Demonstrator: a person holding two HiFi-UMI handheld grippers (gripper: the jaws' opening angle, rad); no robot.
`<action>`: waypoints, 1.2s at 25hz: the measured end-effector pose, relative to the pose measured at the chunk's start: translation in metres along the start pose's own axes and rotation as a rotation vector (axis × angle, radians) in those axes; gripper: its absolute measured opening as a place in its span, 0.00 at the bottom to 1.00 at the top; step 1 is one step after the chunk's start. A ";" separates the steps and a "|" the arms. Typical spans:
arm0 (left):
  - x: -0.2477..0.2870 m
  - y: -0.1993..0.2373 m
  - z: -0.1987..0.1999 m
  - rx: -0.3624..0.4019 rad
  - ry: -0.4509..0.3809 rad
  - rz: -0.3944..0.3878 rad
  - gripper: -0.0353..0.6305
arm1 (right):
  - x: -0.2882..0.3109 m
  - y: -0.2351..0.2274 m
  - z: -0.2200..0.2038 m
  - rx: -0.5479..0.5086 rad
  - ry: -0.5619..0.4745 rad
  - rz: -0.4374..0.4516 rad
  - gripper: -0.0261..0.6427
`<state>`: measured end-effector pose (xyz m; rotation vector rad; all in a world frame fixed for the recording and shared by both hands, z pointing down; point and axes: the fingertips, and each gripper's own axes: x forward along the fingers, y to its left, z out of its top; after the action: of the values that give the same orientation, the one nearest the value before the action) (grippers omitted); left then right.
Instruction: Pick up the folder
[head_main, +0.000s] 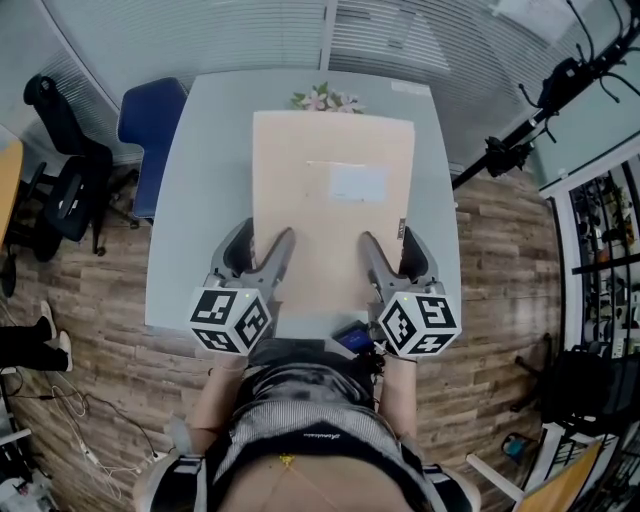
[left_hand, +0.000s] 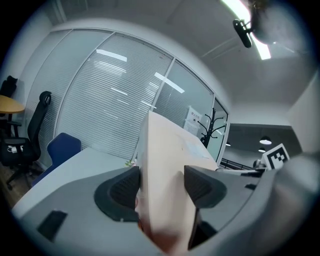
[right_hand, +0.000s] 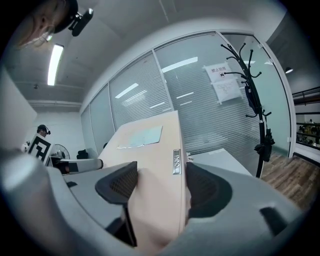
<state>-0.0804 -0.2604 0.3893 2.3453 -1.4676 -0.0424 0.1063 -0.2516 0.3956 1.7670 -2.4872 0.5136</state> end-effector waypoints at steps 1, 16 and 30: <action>-0.002 -0.001 0.001 0.003 -0.006 0.002 0.47 | -0.002 0.001 0.001 -0.002 -0.003 0.002 0.50; -0.011 -0.022 0.009 0.023 -0.046 -0.004 0.47 | -0.025 -0.002 0.011 -0.007 -0.041 -0.003 0.49; -0.011 -0.026 0.010 0.010 -0.053 -0.007 0.47 | -0.029 -0.003 0.015 -0.021 -0.045 -0.006 0.48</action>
<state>-0.0655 -0.2436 0.3702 2.3738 -1.4879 -0.1004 0.1217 -0.2310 0.3755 1.7977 -2.5061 0.4512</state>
